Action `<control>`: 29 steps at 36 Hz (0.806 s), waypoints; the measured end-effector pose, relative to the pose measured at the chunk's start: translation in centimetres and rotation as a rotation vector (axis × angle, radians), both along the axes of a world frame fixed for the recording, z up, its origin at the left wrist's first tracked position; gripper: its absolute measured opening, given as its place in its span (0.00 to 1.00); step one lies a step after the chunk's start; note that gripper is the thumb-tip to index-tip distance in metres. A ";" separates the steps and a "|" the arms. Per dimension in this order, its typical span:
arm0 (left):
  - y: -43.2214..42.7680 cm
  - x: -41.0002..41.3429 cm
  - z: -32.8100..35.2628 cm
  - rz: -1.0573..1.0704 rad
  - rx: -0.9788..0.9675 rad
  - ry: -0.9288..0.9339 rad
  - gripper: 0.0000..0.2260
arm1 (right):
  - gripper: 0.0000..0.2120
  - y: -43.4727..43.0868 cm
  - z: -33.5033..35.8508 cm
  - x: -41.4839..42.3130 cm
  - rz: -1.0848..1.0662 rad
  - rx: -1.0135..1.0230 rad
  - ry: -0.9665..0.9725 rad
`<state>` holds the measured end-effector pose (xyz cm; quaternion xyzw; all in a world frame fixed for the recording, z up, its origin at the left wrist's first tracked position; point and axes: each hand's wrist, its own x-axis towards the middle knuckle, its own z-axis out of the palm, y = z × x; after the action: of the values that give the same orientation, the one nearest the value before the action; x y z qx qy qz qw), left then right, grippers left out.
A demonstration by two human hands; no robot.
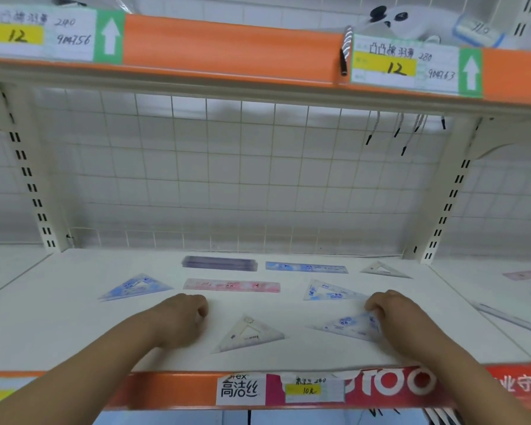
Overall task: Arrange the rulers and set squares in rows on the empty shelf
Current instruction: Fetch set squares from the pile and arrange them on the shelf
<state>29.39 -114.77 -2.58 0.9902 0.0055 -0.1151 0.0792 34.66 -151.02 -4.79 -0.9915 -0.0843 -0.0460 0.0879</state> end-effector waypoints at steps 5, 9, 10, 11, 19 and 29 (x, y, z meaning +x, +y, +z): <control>0.1 -0.7 -0.3 -0.004 0.049 0.087 0.17 | 0.13 -0.7 0.7 -0.1 -0.061 0.007 0.012; -0.2 -0.8 -0.4 -0.017 0.075 0.082 0.19 | 0.12 0.3 0.7 -0.9 0.039 0.010 0.069; -0.2 -0.9 -0.4 -0.018 0.079 0.081 0.19 | 0.13 0.7 0.7 -1.1 0.065 0.008 0.082; -0.3 -0.9 -0.4 -0.018 0.082 0.080 0.19 | 0.14 1.0 0.7 -1.3 0.086 0.006 0.095; -0.3 -1.1 -0.6 -0.013 0.090 0.058 0.19 | 0.06 1.6 -0.1 -1.4 0.116 0.010 0.136; -0.3 -1.1 -0.6 -0.018 0.093 0.048 0.20 | 0.08 2.0 0.7 -1.0 0.177 -0.033 0.177</control>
<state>28.28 -115.07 -3.22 0.9897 0.0038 -0.1393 0.0319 33.69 -149.04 -4.07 -0.9817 -0.1642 0.0509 0.0823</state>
